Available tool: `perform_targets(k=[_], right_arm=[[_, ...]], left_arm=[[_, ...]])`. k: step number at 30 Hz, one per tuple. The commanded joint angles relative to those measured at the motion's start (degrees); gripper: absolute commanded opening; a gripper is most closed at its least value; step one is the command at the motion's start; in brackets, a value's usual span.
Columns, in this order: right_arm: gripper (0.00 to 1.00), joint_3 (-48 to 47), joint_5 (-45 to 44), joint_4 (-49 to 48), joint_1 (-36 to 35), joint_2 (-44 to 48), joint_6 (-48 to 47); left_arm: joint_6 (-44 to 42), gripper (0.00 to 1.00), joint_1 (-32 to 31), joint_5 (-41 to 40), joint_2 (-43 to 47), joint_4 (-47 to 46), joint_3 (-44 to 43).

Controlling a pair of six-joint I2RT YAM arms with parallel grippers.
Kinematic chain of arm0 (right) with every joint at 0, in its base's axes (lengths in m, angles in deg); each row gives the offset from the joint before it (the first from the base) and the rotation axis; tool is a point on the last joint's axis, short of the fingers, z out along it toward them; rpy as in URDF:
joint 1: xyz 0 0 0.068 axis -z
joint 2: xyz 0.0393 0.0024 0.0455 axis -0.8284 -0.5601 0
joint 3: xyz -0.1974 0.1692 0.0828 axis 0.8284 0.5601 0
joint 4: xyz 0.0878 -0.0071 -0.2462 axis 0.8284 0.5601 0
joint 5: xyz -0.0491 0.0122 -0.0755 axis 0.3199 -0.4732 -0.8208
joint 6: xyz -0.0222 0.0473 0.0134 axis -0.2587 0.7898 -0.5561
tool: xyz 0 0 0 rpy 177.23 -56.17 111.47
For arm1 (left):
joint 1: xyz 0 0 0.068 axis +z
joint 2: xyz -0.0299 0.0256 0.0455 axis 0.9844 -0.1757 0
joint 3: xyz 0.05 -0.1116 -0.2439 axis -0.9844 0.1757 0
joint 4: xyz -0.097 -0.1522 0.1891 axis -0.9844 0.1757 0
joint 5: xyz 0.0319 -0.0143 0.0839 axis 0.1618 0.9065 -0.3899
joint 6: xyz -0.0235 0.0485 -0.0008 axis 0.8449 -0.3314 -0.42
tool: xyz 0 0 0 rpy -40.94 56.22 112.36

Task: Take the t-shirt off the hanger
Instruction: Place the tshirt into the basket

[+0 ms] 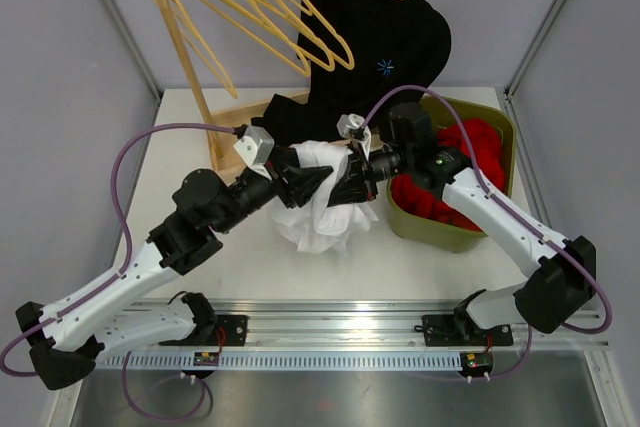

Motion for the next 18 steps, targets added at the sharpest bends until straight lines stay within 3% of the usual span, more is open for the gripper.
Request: perform_targets(k=[1, 4, 7, 10, 14, 18], right_arm=[[0.0, -5.1, -3.1, 15.2, 0.9, 3.2, -10.3], [0.0, -8.4, -9.9, 19.1, 4.2, 5.1, -12.4], [0.0, -12.1, -9.4, 19.8, 11.3, 6.0, -9.6], [0.0, -15.7, -11.7, 20.4, 17.1, 7.0, -7.9], [0.0, -20.6, -22.9, 20.4, 22.6, 7.0, -5.4], [0.0, -24.0, -24.9, 19.0, 31.5, 5.4, -0.8]], left_arm=[[-1.9, 0.6, -0.2, -6.0, 3.5, -3.4, -1.8], [-3.6, 0.88, -0.1, -10.2, 6.3, 3.4, -1.7], [-5.6, 0.99, -0.1, -13.1, 9.8, 9.6, -0.8], [-7.8, 0.99, -0.1, -14.9, 13.9, 15.2, 1.0], [-10.1, 0.99, -0.1, -19.5, 19.4, 21.1, 5.7], [-11.9, 0.99, -0.1, -23.1, 25.0, 24.2, 11.2]])
